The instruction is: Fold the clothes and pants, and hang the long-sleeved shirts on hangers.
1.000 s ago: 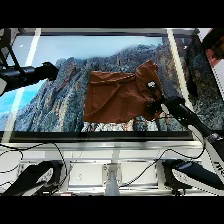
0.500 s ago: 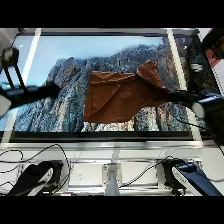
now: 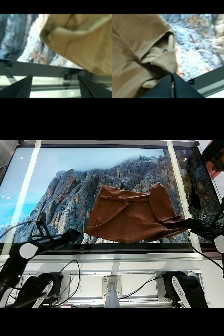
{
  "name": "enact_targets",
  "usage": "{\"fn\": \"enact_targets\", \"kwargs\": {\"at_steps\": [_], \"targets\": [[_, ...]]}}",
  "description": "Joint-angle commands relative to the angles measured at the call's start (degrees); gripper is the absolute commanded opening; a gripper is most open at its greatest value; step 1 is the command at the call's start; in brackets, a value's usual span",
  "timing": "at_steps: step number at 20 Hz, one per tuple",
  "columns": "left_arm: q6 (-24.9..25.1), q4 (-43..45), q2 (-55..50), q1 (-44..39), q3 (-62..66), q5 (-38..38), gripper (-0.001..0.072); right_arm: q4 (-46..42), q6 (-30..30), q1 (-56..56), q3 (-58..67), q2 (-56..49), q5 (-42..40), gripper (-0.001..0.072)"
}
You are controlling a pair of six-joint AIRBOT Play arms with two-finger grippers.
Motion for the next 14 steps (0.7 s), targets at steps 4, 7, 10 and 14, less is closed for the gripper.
{"fn": "enact_targets", "kwargs": {"at_steps": [4, 7, 10, 14], "targets": [[4.0, -6.1, -4.6, -3.4, -4.2, 10.7, 0.0601, 4.3, -0.3, -0.8, -0.8, 1.0, -1.8, 0.0012], [4.0, -10.1, -12.3, -5.8, -4.2, 13.8, 0.0602, 4.3, -0.3, -0.8, -0.8, 1.0, -1.8, 0.0012], [4.0, -13.3, -19.8, -8.8, -2.7, 18.7, 0.0601, 4.0, -0.3, -0.8, -0.8, 1.0, -1.8, 0.0012], [5.3, -13.4, -27.0, -10.7, 1.2, 24.1, 0.0601, 2.9, -0.3, -0.8, -0.8, 1.0, -1.8, 0.0012]]}}
